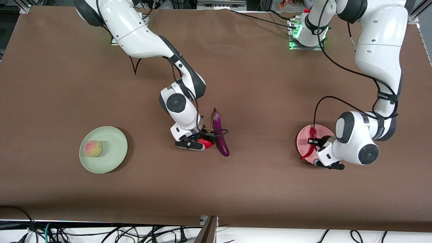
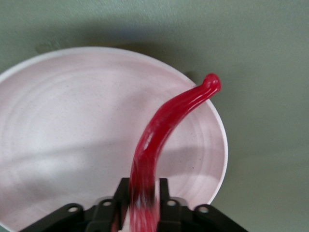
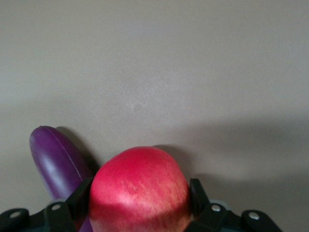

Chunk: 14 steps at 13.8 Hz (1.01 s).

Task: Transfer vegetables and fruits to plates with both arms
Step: 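Grasp the red apple with the right gripper while the left gripper places the chili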

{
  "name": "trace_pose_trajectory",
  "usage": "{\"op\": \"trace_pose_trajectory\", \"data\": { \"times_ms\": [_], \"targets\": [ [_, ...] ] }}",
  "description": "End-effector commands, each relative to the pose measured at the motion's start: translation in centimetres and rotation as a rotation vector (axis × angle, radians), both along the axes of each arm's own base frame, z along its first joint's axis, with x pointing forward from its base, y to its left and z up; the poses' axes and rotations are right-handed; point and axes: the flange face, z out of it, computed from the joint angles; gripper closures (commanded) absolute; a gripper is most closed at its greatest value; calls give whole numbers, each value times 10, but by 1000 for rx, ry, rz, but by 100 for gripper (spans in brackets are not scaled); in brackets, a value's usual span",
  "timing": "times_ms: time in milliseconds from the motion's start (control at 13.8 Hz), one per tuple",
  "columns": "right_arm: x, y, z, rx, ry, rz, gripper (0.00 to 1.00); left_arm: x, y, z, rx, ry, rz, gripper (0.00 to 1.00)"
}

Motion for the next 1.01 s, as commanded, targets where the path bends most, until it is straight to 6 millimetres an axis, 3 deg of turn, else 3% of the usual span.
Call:
{"op": "trace_pose_trajectory", "data": {
  "times_ms": [0,217,435,652,942],
  "targets": [
    [6,-5,6,-33,-36,32,76,-3,-1,14,0,14,4,0],
    [37,-56,45,-80,4,11,76,2,-15,58,-34,-23,12,0],
    [65,-136,77,-157,89,99,76,0,-51,100,-63,-42,69,0],
    [78,-193,99,-202,140,201,76,-20,-127,140,-10,-10,215,0],
    [91,-269,105,-236,191,315,76,-58,-265,164,43,12,401,0]
  ]
}}
